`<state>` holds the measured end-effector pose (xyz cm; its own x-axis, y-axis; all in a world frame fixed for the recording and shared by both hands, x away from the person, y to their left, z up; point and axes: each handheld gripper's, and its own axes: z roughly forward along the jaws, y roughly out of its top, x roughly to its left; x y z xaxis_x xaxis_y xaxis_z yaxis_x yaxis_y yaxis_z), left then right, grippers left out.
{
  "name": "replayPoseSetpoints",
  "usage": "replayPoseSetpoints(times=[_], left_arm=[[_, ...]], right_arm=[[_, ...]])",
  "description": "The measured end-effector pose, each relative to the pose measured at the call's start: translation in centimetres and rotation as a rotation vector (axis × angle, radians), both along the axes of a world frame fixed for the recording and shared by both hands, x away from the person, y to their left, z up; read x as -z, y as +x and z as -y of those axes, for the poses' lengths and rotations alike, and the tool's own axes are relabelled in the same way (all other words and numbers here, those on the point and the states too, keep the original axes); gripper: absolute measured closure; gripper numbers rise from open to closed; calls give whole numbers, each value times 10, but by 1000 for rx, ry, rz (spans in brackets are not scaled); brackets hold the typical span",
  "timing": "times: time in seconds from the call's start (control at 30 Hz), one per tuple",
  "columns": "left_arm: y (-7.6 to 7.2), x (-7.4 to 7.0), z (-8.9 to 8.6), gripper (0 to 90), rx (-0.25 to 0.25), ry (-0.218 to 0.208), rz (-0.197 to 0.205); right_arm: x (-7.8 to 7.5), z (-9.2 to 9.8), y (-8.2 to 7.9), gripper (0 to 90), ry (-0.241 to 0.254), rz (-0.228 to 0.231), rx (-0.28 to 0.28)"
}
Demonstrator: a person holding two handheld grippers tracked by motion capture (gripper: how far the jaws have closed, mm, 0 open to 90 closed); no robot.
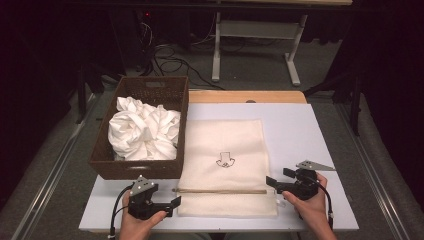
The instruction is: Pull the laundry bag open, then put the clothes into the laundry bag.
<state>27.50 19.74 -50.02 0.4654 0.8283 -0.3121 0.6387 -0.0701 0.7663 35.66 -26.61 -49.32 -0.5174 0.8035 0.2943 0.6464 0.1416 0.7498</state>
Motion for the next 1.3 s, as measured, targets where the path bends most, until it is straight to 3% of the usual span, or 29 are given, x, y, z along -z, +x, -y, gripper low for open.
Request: replayPoseSetpoints(times=[0.03,0.07,0.13,0.37,0.4,0.57,0.8,1.1,1.13,1.3], left_arm=[[0,0,0,3,0,0,0],[-1,-2,-5,2,-1,-39,10],[-2,-3,-10,2,-16,-50,21],[0,-4,-18,2,-41,-55,12],[1,-3,-18,2,-46,-49,10],[0,-2,-17,2,-42,-35,8],[1,-1,-13,2,-21,-17,-3],[3,0,-10,10,-11,-20,-16],[3,0,-9,11,-8,-19,-17],[3,1,-8,12,1,-18,-28]], right_arm=[[0,0,0,75,0,0,0],[-4,-2,-1,50,5,1,-25],[-7,-7,-3,31,2,10,-51],[-20,-31,-12,4,-60,65,-136],[-27,-42,-12,4,-70,83,-177],[-31,-71,-2,4,-130,77,-267],[-19,-106,18,4,-203,47,-346],[0,-118,23,4,-247,27,-429],[5,-121,23,4,-279,12,-436],[13,-126,24,4,-338,16,-453]])
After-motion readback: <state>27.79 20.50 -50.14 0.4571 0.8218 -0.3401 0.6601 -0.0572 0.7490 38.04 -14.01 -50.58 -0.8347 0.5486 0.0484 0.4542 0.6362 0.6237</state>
